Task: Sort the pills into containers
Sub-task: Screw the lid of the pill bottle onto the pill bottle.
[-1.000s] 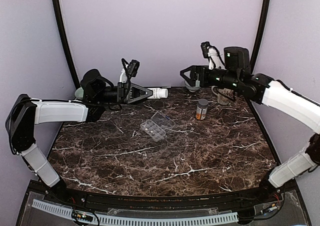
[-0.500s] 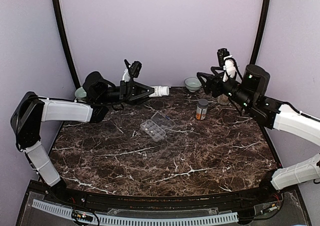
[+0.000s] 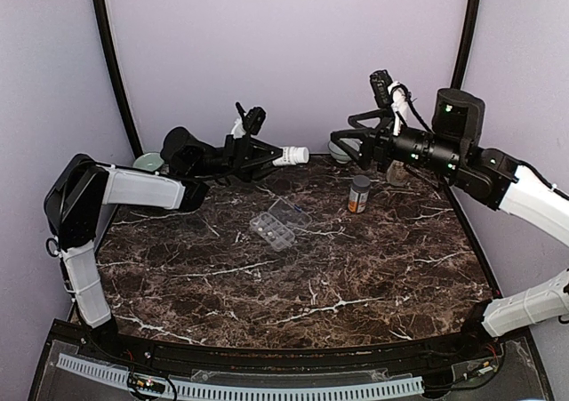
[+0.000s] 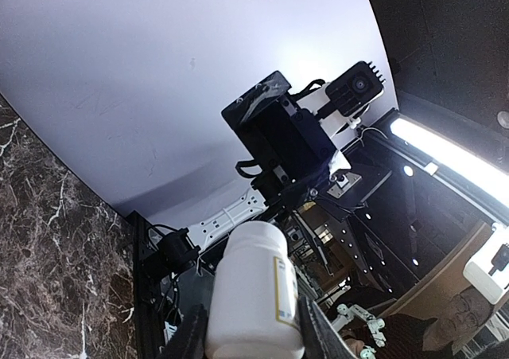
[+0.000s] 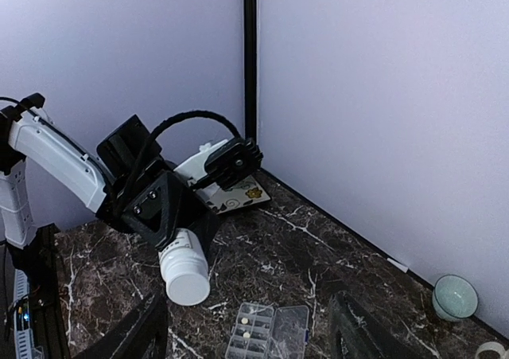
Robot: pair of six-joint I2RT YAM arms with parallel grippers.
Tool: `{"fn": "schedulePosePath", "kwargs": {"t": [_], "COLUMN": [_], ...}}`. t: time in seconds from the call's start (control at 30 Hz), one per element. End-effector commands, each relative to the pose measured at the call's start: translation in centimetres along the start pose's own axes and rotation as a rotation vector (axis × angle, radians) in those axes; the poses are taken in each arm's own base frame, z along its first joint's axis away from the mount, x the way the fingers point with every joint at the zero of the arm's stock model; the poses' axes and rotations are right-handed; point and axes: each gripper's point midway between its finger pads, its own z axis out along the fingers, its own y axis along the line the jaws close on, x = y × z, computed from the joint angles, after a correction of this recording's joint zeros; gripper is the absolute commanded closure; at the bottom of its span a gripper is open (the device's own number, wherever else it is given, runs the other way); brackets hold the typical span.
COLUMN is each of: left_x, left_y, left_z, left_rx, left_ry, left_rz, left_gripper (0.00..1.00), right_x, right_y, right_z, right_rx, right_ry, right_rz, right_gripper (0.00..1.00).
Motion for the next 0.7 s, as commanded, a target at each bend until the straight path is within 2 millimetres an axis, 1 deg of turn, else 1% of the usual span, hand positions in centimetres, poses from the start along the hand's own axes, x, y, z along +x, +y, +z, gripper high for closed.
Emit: {"fn": "schedulePosePath", "kwargs": {"t": [0.0, 0.03, 0.1, 0.17, 0.33, 0.47, 0.67], "left_x": [-0.6, -0.6, -0.6, -0.6, -0.4, -0.3, -0.1], "left_y": [-2.3, -2.3, -2.3, -2.3, -2.2, -2.1, -1.9], "left_z": [-0.1, 0.0, 0.0, 0.1, 0.1, 0.1, 0.1], "left_rx": [0.070, 0.072, 0.077, 0.082, 0.081, 0.080, 0.076], "left_ry": [0.026, 0.029, 0.038, 0.046, 0.065, 0.074, 0.085], "left_rz": [0.037, 0.032, 0.025, 0.018, 0.008, 0.006, -0.001], "left_gripper": [1.00, 1.00, 1.00, 1.00, 1.00, 1.00, 1.00], "right_x": [0.9, 1.1, 1.6, 2.2, 3.5, 3.9, 3.7], "right_y": [2.1, 2.3, 2.7, 3.2, 3.6, 3.5, 3.6], "right_z": [0.0, 0.1, 0.6, 1.1, 2.5, 3.2, 4.3], "right_rx": [-0.081, -0.092, -0.112, -0.133, -0.155, -0.157, -0.172], "right_ry": [0.042, 0.047, 0.064, 0.084, 0.131, 0.134, 0.139], "right_rz": [0.008, 0.010, 0.014, 0.016, 0.007, 0.002, -0.008], "right_gripper": [0.29, 0.26, 0.25, 0.25, 0.28, 0.28, 0.32]}}
